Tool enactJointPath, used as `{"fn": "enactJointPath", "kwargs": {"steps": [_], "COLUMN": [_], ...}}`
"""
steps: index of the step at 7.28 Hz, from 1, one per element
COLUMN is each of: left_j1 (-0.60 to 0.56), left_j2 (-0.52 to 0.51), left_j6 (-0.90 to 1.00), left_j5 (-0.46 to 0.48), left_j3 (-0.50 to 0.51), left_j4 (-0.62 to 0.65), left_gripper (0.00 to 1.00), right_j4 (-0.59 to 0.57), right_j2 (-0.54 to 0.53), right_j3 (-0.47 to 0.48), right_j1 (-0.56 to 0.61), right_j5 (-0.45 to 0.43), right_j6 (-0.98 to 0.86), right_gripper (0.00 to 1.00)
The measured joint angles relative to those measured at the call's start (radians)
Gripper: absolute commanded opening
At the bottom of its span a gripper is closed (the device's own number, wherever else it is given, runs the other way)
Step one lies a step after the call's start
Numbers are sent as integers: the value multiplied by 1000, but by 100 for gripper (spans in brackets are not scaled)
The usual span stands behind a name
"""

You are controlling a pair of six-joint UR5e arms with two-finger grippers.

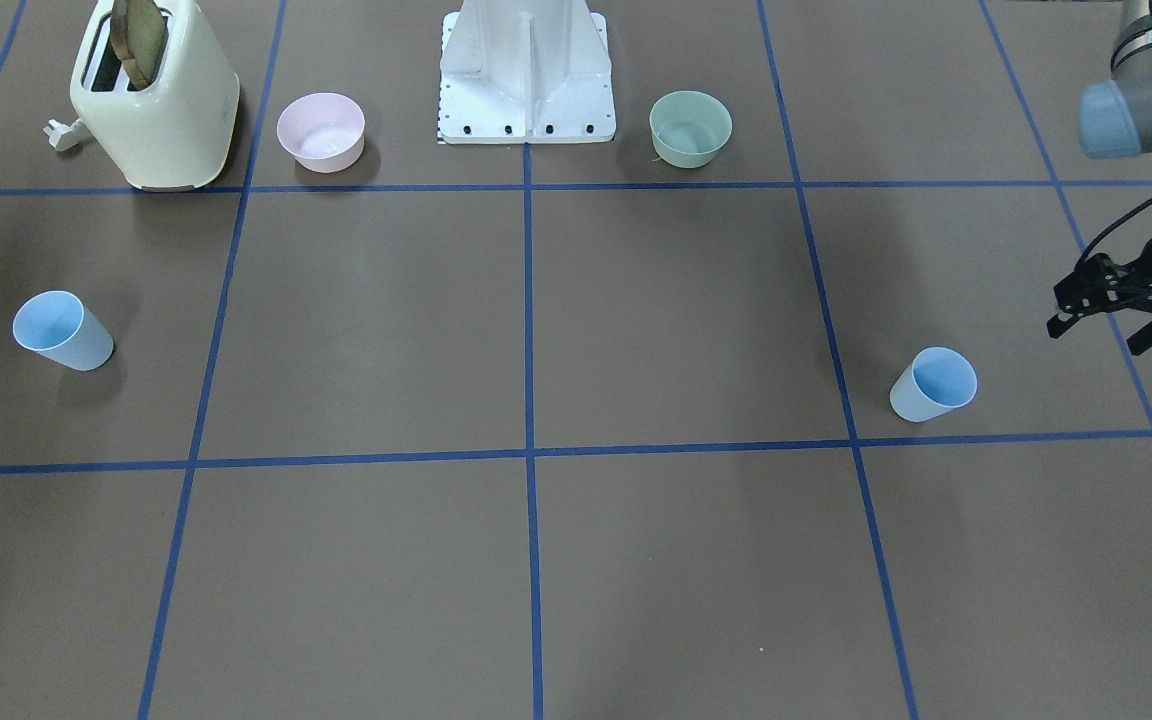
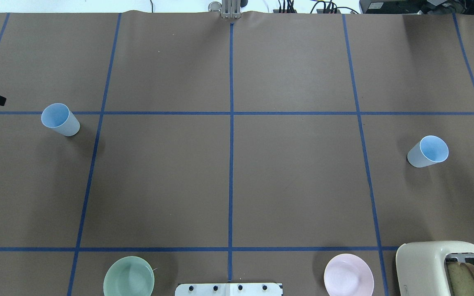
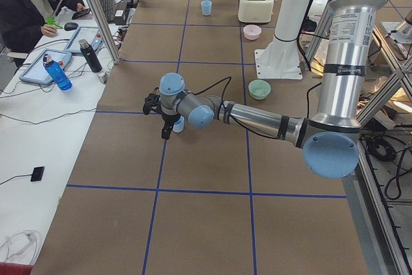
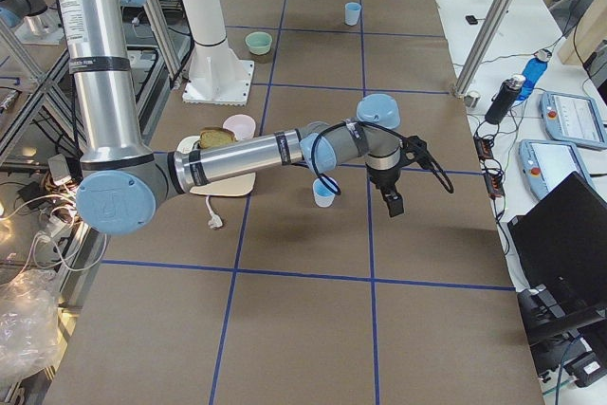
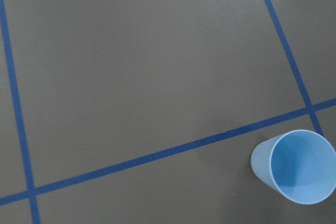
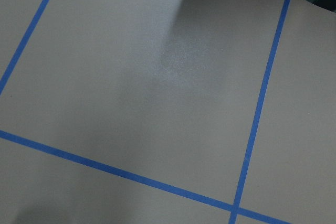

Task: Stack blue cups with both arms
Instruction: 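Reach the left gripper down and grasp the light-blue cup near it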

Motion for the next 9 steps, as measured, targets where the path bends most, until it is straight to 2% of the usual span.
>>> {"fn": "enactJointPath", "kwargs": {"steps": [2,3,4,6,7,9], "left_j1": [97,135,153,178,189,204], "left_j2": [-36,-45,-55,-75,-81,-83], "left_j6": [-163,-189,-196,-196,-194,-192], "left_j5": [87,131,151,164,165,167], "left_j3": [13,20,32,76,105,130], "left_j4": [-33,-40,-44,-71,-109,-152], "left_gripper": [96,88,76,23,1,0], "right_j4": [1,1,1,1,1,1], "right_j2": [0,-1,-1,0,0,1], "right_j3": [0,0,-1,-1,-2,-3], "right_j1": [-4,-5,-6,-9,-11,-12], "right_j5": [-3,-3,-4,-4,-4,-4], "right_j6": [3,3,3,3,3,4], "right_gripper": [100,100,100,100,100,100]}}
